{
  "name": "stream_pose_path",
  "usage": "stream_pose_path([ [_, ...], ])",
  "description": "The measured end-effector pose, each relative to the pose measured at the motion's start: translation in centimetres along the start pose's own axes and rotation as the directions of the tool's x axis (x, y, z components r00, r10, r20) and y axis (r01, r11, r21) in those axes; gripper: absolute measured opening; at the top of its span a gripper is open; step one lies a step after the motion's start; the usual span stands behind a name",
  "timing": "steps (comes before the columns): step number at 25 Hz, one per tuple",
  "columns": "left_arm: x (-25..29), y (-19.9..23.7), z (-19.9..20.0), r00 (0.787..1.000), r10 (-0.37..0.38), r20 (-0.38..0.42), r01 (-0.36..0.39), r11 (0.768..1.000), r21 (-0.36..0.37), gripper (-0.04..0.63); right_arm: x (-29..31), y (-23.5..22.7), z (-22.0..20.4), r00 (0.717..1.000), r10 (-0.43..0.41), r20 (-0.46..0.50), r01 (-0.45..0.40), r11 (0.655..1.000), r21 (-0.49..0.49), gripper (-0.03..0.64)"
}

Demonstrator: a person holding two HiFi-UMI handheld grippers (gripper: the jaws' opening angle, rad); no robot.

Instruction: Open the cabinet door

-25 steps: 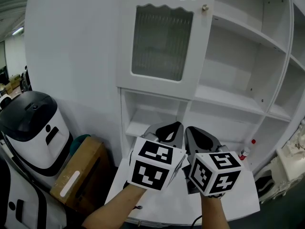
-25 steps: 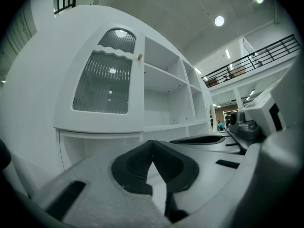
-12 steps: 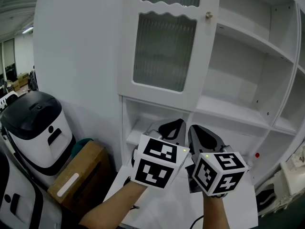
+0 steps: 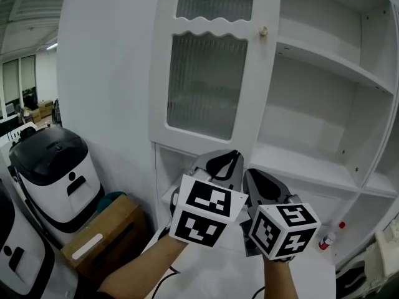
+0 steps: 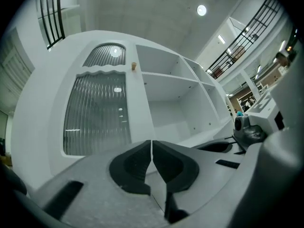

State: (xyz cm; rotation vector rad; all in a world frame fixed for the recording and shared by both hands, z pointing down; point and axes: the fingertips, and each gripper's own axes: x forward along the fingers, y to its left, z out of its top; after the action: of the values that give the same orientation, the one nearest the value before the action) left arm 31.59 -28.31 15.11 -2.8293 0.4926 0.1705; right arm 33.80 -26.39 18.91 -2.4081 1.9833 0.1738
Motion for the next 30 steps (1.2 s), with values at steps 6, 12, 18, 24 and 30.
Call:
stream_pose_path([
  [6,1.7,0.7,3.6,0.995,0.044,0.091,-0.050,0.996,0.067,0.008,0.4,-1.1,0.7,0.998,0.053,0.022,-0.053,0.998,-0.016,0.023],
  [12,3.1,1.2,6.3,0.986,0.066,0.150,-0.085,0.989,0.125,0.008,1.1,-1.3,3.3,0.992,0.113,0.060,-0.108,0.992,-0.070,0.023],
  [18,3.7,1.6,9.3,0.971,0.084,0.224,-0.133,0.968,0.214,0.009,1.9,-0.9,6.5,0.980,0.165,0.115,-0.153,0.982,-0.109,0.023],
  [24,4.3,2.8,12.3,0.953,0.109,0.283,-0.183,0.952,0.247,0.009,2.6,-0.5,8.8,0.968,0.207,0.145,-0.185,0.972,-0.147,0.023],
  [30,4.8,3.8,15.1,0.938,0.131,0.321,-0.230,0.928,0.293,0.011,2.5,-1.0,10.7,0.961,0.218,0.170,-0.190,0.967,-0.169,0.023],
])
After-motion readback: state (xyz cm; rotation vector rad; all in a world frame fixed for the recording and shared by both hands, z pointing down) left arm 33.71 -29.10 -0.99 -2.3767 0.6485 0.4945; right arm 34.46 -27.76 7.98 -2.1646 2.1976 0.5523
